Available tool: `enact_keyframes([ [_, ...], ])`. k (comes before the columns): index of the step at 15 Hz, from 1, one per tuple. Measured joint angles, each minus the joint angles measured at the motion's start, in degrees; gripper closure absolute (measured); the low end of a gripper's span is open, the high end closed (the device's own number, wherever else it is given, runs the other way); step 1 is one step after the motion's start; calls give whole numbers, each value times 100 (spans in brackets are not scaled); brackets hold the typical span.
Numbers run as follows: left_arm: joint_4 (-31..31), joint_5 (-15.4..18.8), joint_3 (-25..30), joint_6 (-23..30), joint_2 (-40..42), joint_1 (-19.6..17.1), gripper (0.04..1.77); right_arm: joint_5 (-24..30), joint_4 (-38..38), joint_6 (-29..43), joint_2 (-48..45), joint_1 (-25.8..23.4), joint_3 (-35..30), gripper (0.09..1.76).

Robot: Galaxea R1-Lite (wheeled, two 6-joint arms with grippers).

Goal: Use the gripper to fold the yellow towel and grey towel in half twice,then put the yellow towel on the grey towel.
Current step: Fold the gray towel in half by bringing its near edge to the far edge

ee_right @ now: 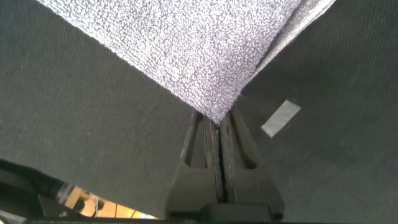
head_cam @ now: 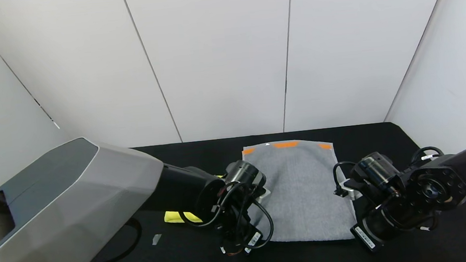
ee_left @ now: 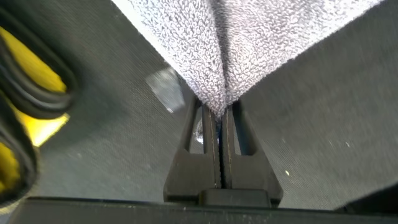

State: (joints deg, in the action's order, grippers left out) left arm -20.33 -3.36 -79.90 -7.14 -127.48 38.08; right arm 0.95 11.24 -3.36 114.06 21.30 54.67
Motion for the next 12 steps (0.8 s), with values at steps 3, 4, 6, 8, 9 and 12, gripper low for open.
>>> enact_keyframes([
  [3,49,-11,322,12,162,76,169,0,0,4,-232,108,-258,171],
  [4,61,-13,440,15,236,116,169,0,2,6,-323,139,-346,171],
  [6,74,-9,694,20,422,182,169,0,4,6,-512,221,-528,171],
  [8,83,-11,929,37,619,243,169,0,59,4,-702,325,-702,171],
  [9,83,-11,1056,44,725,273,169,5,167,9,-807,380,-770,171],
  [12,88,-9,1367,110,1001,362,169,9,606,13,-1128,583,-875,171],
])
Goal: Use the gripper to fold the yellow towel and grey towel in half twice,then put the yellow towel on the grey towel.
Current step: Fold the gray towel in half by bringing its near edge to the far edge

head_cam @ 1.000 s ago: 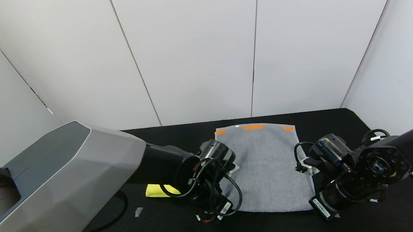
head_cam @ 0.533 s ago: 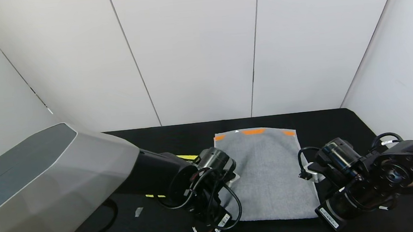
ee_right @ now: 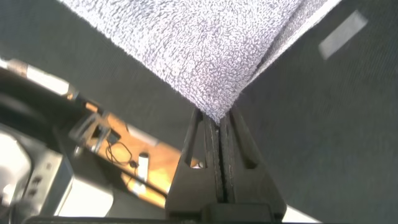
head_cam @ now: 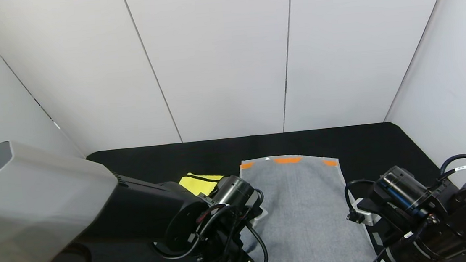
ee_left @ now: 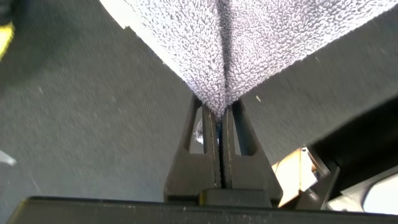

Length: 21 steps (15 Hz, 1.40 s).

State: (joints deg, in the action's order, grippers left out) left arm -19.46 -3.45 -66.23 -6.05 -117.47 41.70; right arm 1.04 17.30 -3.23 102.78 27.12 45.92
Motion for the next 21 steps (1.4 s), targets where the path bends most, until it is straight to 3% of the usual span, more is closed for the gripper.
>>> enact_keyframes([
  [5,16,-40,168,138,250,62,169,2,0,206,-243,74,-45,171],
  [12,629,-284,-185,347,400,-240,169,-17,-66,500,-408,-296,344,171],
  [21,652,-306,-965,651,324,-485,169,-33,-811,631,-112,-930,1122,171],
])
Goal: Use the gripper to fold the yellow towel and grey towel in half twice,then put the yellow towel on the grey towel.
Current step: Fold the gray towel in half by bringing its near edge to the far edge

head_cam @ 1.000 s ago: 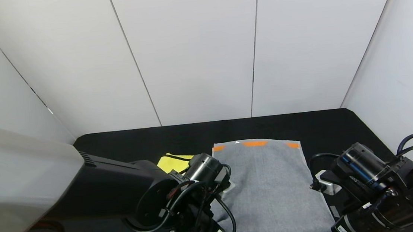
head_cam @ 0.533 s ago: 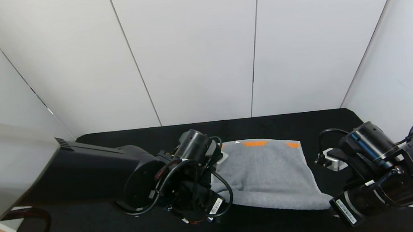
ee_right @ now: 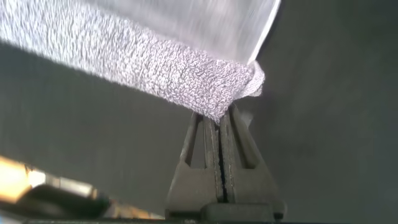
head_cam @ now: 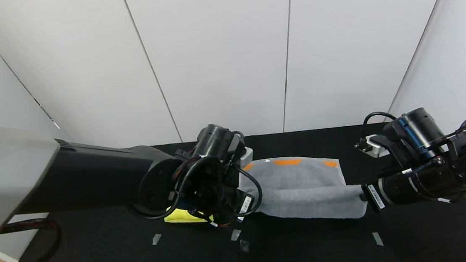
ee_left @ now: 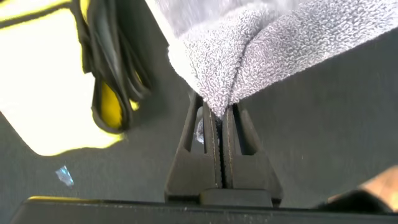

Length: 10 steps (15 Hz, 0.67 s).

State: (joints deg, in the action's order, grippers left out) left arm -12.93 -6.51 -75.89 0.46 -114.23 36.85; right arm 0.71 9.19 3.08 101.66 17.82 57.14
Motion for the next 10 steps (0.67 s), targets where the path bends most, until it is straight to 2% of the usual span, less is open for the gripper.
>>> enact_keyframes([
  [3,-1,-24,-335,22,-215,-94,169,16,-547,24,265,-154,88,171],
  [8,-15,-57,-1006,130,-689,-234,169,5,-717,11,730,-368,418,171],
  [10,-33,-63,-1295,145,-903,-304,169,9,-1093,46,928,-443,534,171],
])
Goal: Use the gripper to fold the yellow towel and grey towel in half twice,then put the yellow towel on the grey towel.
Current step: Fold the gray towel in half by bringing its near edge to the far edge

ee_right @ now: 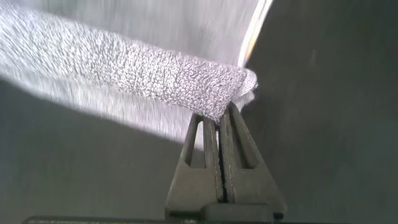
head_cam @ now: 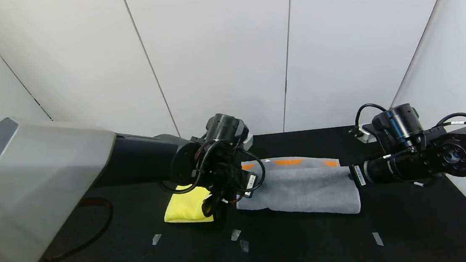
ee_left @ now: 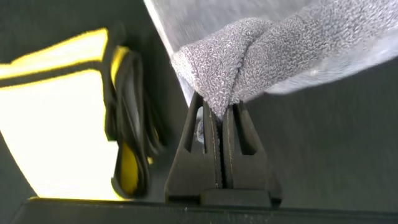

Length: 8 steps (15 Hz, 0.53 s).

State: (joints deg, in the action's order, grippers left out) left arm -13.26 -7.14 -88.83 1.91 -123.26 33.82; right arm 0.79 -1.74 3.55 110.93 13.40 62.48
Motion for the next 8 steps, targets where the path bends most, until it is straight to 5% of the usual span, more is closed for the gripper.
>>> enact_keyframes([
  [8,2,6,-844,7,-742,-216,169,10,-283,135,845,-213,701,171],
])
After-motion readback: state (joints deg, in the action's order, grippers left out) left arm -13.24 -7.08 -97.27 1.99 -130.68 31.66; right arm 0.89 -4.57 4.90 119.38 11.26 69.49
